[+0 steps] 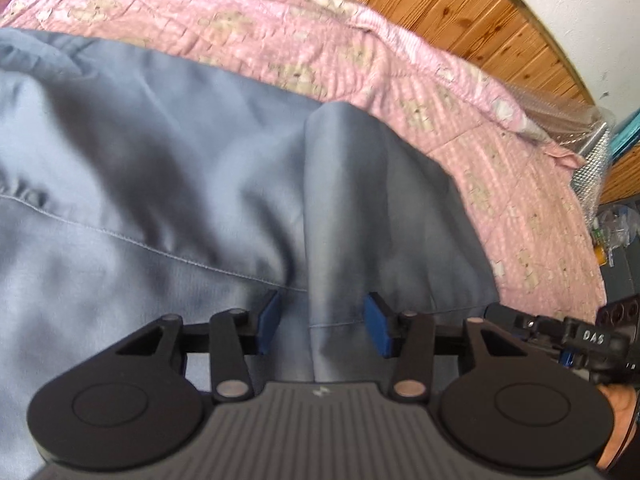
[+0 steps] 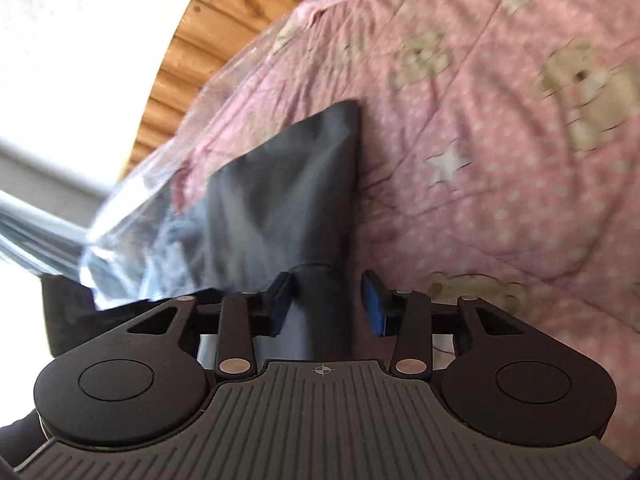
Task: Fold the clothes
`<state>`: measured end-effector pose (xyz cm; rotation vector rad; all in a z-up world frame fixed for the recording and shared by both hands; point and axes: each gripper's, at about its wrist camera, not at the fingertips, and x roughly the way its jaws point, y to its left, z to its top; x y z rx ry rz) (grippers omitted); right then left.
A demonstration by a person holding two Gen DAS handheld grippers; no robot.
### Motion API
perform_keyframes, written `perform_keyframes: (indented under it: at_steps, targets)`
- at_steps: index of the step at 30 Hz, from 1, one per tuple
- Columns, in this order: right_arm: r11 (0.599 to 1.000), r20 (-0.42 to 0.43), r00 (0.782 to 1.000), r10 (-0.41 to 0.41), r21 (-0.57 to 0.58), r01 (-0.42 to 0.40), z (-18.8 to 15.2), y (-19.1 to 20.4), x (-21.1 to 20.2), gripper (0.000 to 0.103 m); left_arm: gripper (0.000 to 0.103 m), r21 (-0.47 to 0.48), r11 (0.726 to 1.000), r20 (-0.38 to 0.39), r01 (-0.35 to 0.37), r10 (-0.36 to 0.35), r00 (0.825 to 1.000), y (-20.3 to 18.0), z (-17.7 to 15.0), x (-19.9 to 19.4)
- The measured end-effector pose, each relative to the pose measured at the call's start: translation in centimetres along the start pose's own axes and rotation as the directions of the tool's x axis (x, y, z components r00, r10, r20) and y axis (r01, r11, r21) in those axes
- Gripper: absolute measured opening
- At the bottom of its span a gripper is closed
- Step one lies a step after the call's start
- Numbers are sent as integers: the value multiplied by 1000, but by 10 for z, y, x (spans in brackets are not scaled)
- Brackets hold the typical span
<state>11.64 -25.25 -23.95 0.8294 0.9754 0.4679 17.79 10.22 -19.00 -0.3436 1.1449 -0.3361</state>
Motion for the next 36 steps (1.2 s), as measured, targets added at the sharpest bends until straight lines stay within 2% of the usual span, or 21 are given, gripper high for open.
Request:
perform_keyframes:
  at_steps: [2, 4, 9, 10, 12, 13, 15, 16, 17, 19, 20, 23, 25, 29, 33, 36]
  targets:
    - [998, -50, 997, 64, 11, -63, 7, -3, 12, 43, 47, -13, 1000, -6, 0, 0, 1000, 3, 0, 3]
    - [990, -55, 989, 137, 47, -135, 12, -6, 13, 43, 47, -26, 1000, -13, 0, -1, 1000, 6, 0, 5]
    - [947, -56, 951, 305, 123, -296, 21, -13, 14, 43, 45, -45, 999, -9, -2, 2, 1000, 8, -3, 6]
    - [955, -72, 955, 286, 100, -278, 19, -8, 16, 43, 44, -46, 999, -7, -4, 3, 1000, 8, -4, 6]
    - [984, -150, 972, 179, 48, -174, 14, -2, 33, 43, 44, -47, 999, -2, -7, 7, 1000, 8, -5, 5]
    - [990, -173, 975, 138, 24, -136, 13, 1, 39, 27, 44, -45, 999, -2, -10, 10, 1000, 7, -6, 4]
    - [994, -168, 980, 107, -3, -109, 12, 10, 43, 38, 45, -44, 999, -1, -17, 17, 1000, 5, -6, 3]
    - [995, -166, 982, 92, -17, -96, 12, 14, 45, 37, 45, -46, 999, -2, -23, 23, 1000, 4, -5, 2]
    - [996, -163, 984, 76, -30, -82, 12, 18, 47, 33, 45, -49, 998, -3, -28, 28, 1000, 3, -5, 2]
    - [997, -157, 987, 46, -57, -55, 12, 27, 51, 14, 45, -54, 998, -5, -40, 40, 999, 1, -3, 0]
    - [997, -152, 988, 23, -68, -34, 11, 30, 52, 12, 45, -48, 998, -6, -51, 51, 999, -2, -2, -1]
    - [999, -102, 995, -8, -45, 3, 4, 38, 38, 8, 47, -7, 995, -4, -97, 97, 995, -17, 1, -8]
    - [998, -56, 998, -6, -56, 3, 3, 53, 24, 7, 53, 17, 993, 3, -119, 119, 993, -26, 4, -13]
    - [993, 22, 1000, -17, -120, 20, 5, 76, -8, 6, 56, 55, 994, 38, -94, 92, 995, -47, 8, -28]
    - [993, 82, 995, -53, -100, 62, 8, 65, -48, 6, 56, 114, 990, 49, -79, 74, 996, -70, 14, -38]
    - [992, 94, 990, -108, -50, 113, 9, 44, -64, 6, 57, 154, 985, 50, -79, 72, 996, -81, 15, -41]
